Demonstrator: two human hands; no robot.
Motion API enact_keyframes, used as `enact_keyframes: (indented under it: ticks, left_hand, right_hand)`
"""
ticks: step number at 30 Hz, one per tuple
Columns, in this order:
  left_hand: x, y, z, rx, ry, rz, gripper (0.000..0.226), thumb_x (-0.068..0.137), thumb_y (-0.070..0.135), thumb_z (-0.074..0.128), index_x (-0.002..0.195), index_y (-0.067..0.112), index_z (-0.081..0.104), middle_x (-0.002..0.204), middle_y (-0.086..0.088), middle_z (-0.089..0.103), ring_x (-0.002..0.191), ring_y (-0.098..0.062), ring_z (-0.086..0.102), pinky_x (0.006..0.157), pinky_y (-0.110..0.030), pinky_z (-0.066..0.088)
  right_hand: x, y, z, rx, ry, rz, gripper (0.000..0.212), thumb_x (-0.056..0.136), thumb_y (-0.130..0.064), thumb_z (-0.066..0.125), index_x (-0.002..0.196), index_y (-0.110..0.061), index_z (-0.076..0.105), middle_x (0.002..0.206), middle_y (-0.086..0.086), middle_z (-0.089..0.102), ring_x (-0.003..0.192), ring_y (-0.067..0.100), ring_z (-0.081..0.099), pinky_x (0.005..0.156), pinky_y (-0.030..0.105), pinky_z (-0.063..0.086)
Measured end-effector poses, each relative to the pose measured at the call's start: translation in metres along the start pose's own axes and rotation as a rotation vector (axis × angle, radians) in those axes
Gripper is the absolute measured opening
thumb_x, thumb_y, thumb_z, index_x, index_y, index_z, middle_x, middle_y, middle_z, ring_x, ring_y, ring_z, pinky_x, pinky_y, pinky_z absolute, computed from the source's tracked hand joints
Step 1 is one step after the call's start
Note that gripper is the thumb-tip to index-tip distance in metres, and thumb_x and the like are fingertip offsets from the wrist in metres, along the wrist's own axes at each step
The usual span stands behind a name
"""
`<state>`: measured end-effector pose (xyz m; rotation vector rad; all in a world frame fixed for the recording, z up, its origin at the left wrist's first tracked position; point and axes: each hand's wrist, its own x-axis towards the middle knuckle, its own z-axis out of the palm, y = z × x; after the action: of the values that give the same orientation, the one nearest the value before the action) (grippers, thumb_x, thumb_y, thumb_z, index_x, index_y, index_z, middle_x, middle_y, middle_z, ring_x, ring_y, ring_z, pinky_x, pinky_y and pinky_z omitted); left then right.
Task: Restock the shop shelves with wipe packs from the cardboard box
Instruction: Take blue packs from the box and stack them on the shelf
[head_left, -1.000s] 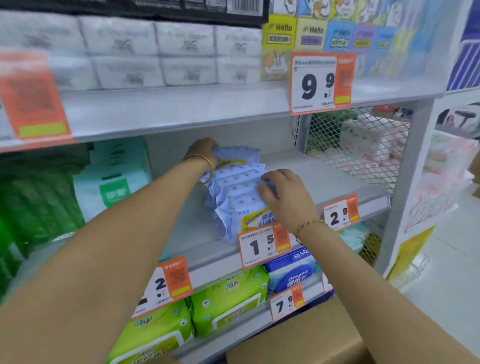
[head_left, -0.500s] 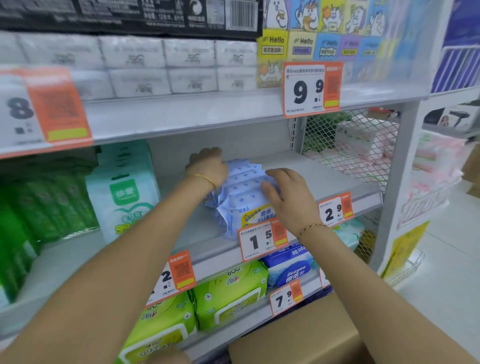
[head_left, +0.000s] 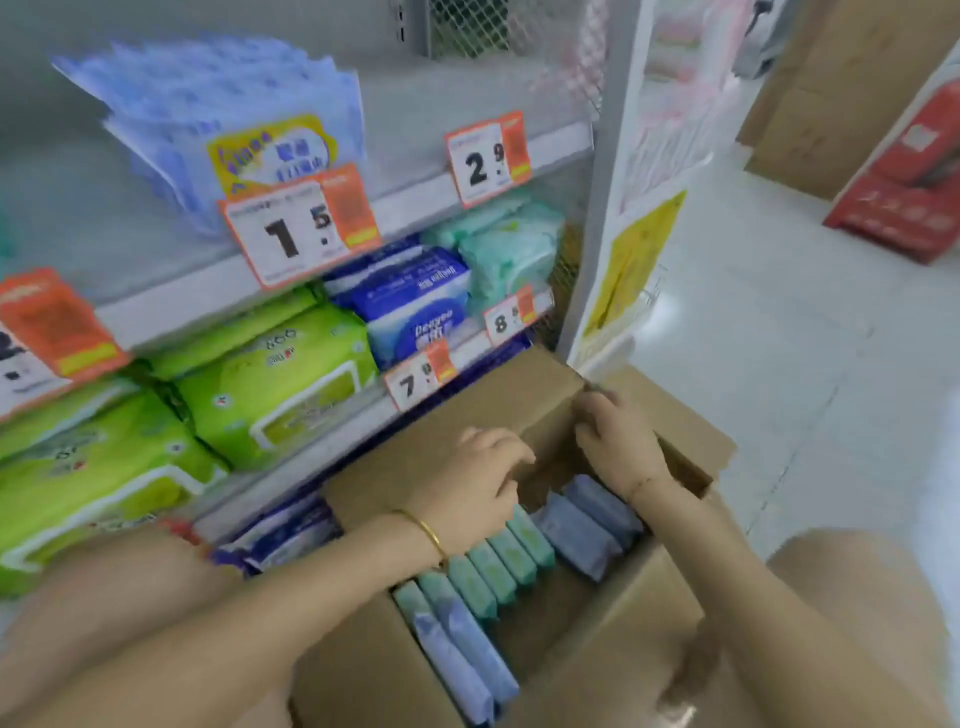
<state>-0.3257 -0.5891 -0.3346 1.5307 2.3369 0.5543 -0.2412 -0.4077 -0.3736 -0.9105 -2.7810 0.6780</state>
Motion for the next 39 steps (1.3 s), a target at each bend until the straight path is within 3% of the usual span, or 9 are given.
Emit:
enact_keyframes:
  ticks: [4, 8, 12, 15, 21, 25, 32, 36, 39]
  left_hand:
    - [0.015, -0.022, 0.036, 0.090, -0.262, -0.041, 0.037, 0.094, 0.014, 0.041, 0.129, 0.019, 0.049, 0.135, 0.002, 0.046, 0.124, -0.019, 0.037, 0.102, -0.027, 0.031]
    - [0.030, -0.032, 0.045, 0.190, -0.303, -0.070, 0.034, 0.093, 0.019, 0.041, 0.126, 0.022, 0.050, 0.129, 0.003, 0.049, 0.120, -0.020, 0.042, 0.098, -0.039, 0.041]
    - [0.030, -0.036, 0.052, 0.212, -0.337, -0.063, 0.032, 0.094, 0.021, 0.039, 0.123, 0.021, 0.051, 0.125, 0.004, 0.050, 0.117, -0.019, 0.044, 0.095, -0.040, 0.042]
    - [0.023, -0.044, 0.057, 0.240, -0.331, -0.039, 0.030, 0.093, 0.023, 0.039, 0.119, 0.020, 0.053, 0.122, 0.003, 0.052, 0.114, -0.020, 0.046, 0.093, -0.039, 0.044]
    - [0.019, -0.047, 0.059, 0.186, -0.303, -0.028, 0.033, 0.089, 0.021, 0.037, 0.114, 0.018, 0.058, 0.118, 0.001, 0.056, 0.112, -0.022, 0.051, 0.089, -0.042, 0.048]
    - [0.020, -0.050, 0.060, 0.212, -0.315, -0.024, 0.036, 0.080, 0.023, 0.034, 0.101, 0.016, 0.063, 0.106, -0.001, 0.062, 0.099, -0.023, 0.058, 0.076, -0.043, 0.054]
    - [0.020, -0.053, 0.065, 0.188, -0.318, -0.045, 0.027, 0.087, 0.017, 0.049, 0.112, 0.015, 0.059, 0.117, -0.001, 0.057, 0.111, -0.024, 0.051, 0.087, -0.042, 0.049]
    - [0.020, -0.051, 0.067, 0.255, -0.404, -0.051, 0.031, 0.093, 0.021, 0.040, 0.122, 0.019, 0.050, 0.125, 0.003, 0.049, 0.116, -0.019, 0.044, 0.094, -0.038, 0.044]
    - [0.018, -0.054, 0.068, 0.262, -0.432, -0.053, 0.032, 0.094, 0.022, 0.038, 0.125, 0.021, 0.048, 0.125, 0.004, 0.048, 0.115, -0.019, 0.044, 0.093, -0.038, 0.044]
  right_hand:
    - [0.010, 0.050, 0.044, -0.157, -0.315, 0.282, 0.038, 0.092, -0.012, 0.044, 0.130, -0.014, 0.046, 0.129, 0.015, 0.045, 0.115, 0.036, 0.047, 0.095, 0.044, 0.045]
    - [0.029, 0.079, 0.105, -0.225, -0.520, 0.297, 0.037, 0.094, -0.010, 0.043, 0.131, -0.011, 0.044, 0.125, 0.014, 0.052, 0.110, 0.032, 0.054, 0.092, 0.044, 0.049]
    - [0.032, 0.110, 0.161, -0.397, -0.776, 0.222, 0.055, 0.097, -0.011, 0.039, 0.147, -0.015, 0.018, 0.124, 0.014, 0.051, 0.106, 0.029, 0.055, 0.081, 0.038, 0.049]
    - [0.038, 0.121, 0.188, -0.462, -0.740, 0.115, 0.058, 0.096, -0.008, 0.040, 0.148, -0.013, 0.015, 0.148, 0.017, 0.028, 0.134, 0.034, 0.032, 0.098, 0.044, 0.043]
    - [0.040, 0.135, 0.226, -0.630, -0.785, 0.136, 0.066, 0.097, -0.018, 0.042, 0.149, -0.020, 0.002, 0.156, 0.018, 0.003, 0.141, 0.037, 0.018, 0.102, 0.046, 0.040]
    - [0.039, 0.136, 0.237, -0.633, -0.753, 0.105, 0.060, 0.097, -0.020, 0.040, 0.148, -0.022, 0.010, 0.146, 0.020, 0.030, 0.129, 0.035, 0.038, 0.091, 0.042, 0.046]
    - [0.044, 0.144, 0.225, -0.505, -0.674, 0.273, 0.046, 0.090, -0.029, 0.056, 0.130, -0.012, 0.041, 0.133, 0.015, 0.045, 0.122, 0.032, 0.045, 0.093, 0.038, 0.045]
    - [0.033, 0.130, 0.221, -0.322, -0.724, 0.320, 0.039, 0.092, -0.020, 0.048, 0.128, -0.008, 0.041, 0.122, 0.016, 0.052, 0.111, 0.031, 0.054, 0.082, 0.035, 0.044]
    - [0.027, 0.111, 0.197, -0.344, -0.588, 0.361, 0.050, 0.094, -0.010, 0.045, 0.140, -0.007, 0.026, 0.128, 0.017, 0.053, 0.115, 0.031, 0.056, 0.087, 0.038, 0.049]
